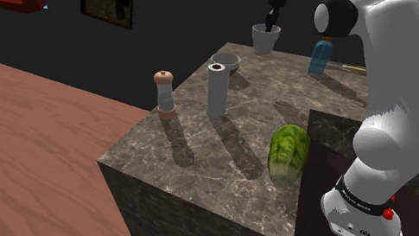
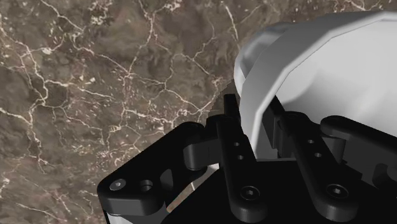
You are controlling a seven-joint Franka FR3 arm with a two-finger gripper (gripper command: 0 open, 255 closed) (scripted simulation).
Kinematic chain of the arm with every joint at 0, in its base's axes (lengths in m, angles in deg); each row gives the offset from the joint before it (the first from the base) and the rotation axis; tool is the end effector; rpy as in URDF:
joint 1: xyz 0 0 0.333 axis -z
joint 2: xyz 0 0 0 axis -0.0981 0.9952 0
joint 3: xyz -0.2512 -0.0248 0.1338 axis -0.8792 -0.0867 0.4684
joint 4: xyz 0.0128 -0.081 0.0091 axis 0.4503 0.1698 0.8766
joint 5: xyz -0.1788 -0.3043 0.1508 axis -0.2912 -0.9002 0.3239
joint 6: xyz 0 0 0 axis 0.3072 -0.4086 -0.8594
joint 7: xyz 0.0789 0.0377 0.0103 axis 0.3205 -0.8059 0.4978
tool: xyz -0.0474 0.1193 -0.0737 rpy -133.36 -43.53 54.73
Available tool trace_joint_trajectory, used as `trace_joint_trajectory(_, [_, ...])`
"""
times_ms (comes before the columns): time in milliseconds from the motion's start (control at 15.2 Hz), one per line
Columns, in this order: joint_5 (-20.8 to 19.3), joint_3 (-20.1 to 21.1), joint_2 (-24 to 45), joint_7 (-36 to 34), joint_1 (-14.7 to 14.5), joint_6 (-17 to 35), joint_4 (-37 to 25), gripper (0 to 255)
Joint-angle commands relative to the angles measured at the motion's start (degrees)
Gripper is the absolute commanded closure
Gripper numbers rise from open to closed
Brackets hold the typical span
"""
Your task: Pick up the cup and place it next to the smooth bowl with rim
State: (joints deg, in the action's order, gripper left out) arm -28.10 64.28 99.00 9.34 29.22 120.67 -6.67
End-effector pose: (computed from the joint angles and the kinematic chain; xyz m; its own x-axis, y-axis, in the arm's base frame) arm 0.5751 -0.3664 0.4414 0.9609 0.2736 0.0421 0.2768 -0.9457 -0.1703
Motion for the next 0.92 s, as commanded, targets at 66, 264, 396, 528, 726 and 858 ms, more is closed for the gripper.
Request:
trace_joint_trajectory(66, [-0.25,-0.18,-1.2,0.64,-0.77,3.13,4.4,255])
trace_joint_trajectory(264, [-0.36,-0.25,-1.78,1.12,-1.32,5.79,7.73,255])
trace_joint_trajectory(396, [-0.39,-0.27,-2.03,1.41,-1.63,7.46,9.7,255])
trace_joint_trajectory(528, [-0.39,-0.28,-2.18,1.7,-1.89,9.07,11.51,255])
trace_joint_trajectory(726, [-0.33,-0.26,-2.25,2.12,-2.23,11.37,13.96,255])
trace_joint_trajectory(858, [-0.26,-0.23,-2.2,2.4,-2.41,12.85,15.43,255])
